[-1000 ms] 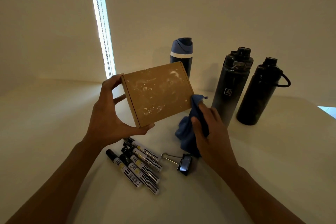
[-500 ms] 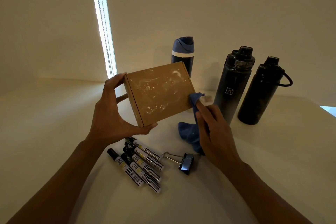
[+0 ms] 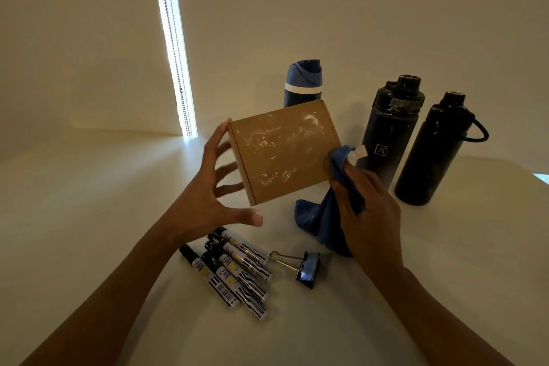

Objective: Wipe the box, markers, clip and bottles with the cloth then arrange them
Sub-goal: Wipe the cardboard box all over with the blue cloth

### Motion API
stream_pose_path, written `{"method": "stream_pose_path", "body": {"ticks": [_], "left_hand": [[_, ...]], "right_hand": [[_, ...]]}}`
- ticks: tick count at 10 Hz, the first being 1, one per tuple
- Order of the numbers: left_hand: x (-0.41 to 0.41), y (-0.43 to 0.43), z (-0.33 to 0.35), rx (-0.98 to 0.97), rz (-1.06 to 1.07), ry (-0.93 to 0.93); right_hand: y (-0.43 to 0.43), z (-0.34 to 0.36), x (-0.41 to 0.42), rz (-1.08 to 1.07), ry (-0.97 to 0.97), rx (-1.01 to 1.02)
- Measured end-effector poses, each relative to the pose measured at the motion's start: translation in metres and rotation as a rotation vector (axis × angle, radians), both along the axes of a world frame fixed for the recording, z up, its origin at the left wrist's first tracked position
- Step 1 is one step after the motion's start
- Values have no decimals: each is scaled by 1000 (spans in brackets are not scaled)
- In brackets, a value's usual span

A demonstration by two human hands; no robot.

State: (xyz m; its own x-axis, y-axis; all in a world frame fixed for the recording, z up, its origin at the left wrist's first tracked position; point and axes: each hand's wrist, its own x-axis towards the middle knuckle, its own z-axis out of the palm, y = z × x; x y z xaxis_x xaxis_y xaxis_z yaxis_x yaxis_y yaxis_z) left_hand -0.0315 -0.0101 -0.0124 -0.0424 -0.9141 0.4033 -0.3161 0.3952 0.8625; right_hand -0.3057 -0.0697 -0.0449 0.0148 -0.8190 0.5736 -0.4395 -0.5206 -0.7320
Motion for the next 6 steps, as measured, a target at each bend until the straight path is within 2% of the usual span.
{"method": "stream_pose_path", "body": {"ticks": [1, 2, 3, 5, 6], "left_hand": [[-5, 4, 5, 24, 23, 118], [-10, 3, 9, -31, 135, 184], [-8, 1, 8, 18, 162, 343], [-1, 0, 7, 67, 189, 379], [4, 0, 9, 26, 224, 377]], "right_hand": [[1, 8, -4, -21, 37, -114], [3, 10, -7, -11, 99, -185], [4, 3, -3, -19, 73, -180], [18, 4, -1, -27, 145, -237], [1, 12, 8, 388, 293, -247]]}}
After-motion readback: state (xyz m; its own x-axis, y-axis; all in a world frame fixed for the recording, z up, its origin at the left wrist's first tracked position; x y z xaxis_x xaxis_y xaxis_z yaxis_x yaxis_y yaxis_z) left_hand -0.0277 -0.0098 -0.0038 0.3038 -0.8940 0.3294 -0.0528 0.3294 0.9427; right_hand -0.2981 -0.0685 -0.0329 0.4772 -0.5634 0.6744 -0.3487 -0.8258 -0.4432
